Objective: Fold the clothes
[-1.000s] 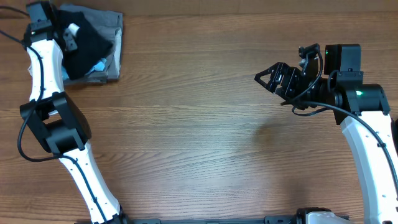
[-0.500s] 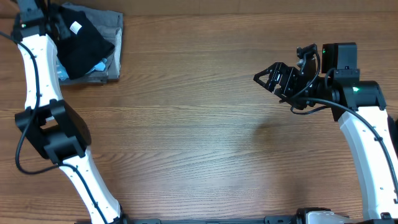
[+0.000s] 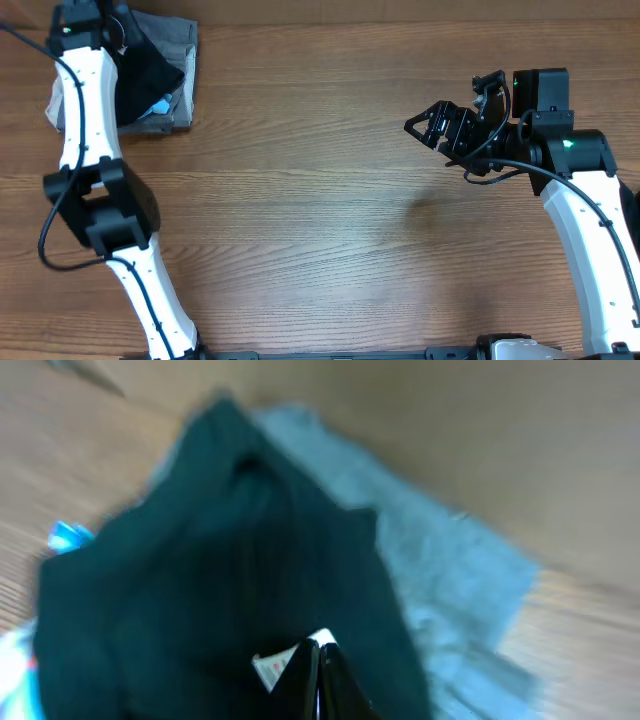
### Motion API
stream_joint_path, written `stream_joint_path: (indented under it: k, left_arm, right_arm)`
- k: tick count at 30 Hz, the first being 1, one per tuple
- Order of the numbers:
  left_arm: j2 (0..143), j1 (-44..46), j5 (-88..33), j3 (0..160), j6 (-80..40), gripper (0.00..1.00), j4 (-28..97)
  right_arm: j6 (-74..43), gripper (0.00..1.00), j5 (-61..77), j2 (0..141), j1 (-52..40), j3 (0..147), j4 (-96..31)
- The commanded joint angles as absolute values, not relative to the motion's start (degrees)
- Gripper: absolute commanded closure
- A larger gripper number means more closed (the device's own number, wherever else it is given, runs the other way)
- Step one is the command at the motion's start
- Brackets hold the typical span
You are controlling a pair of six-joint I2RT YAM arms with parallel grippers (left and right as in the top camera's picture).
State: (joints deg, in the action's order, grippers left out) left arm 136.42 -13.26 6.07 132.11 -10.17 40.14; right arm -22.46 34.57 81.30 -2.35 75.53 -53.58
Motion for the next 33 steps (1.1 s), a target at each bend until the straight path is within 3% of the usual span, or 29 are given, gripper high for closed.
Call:
stream_joint_path:
  k: [1,9,16,18,20,22,23,24,33]
  left_arm:
    - [141.99,-13.58,9.89,132.40,-10.70,0.96,39.48]
    - [142.26,-13.19,8.91,133.32,-10.33,0.88,39.88]
    - [132.40,-12.03,7.42,133.67,-13.98,0.84,45.93]
    - [128.40,-11.68,3.88,133.67,-15.68,0.73,48.77]
    - [124.29,-11.42,-0.91,133.67,-17.10,0.50,51.27]
    - [119.63,-11.20,-6.92,133.67,-17.41,0.44,53.12]
    - [117.62,-11.14,-9.17,133.67,-17.41,0.34,53.71]
    - [115.68,-11.09,-11.03,133.67,-17.45,0.00,54.26]
    - [98.45,-11.11,-24.14,133.67,-17.23,0.00,72.01]
  right_arm:
    - [-22.48,0.00,33.95,81.25,-2.57,75.31,-53.01]
    - [-22.63,0.01,33.98,81.25,-2.57,75.31,-52.73]
    - [-26.48,0.01,33.50,80.77,-2.63,75.33,-52.27]
    - [-28.64,0.01,33.12,79.90,-2.74,75.33,-51.16]
    - [-29.63,0.01,33.06,78.26,-3.46,75.35,-49.93]
    - [-30.57,0.01,32.08,75.79,-4.56,75.40,-49.74]
    - [-30.72,0.00,31.18,74.22,-5.17,75.40,-49.95]
    - [-30.70,0.00,30.37,72.75,-5.65,75.40,-50.41]
    - [-30.68,0.00,27.88,55.11,-6.87,75.40,-64.51]
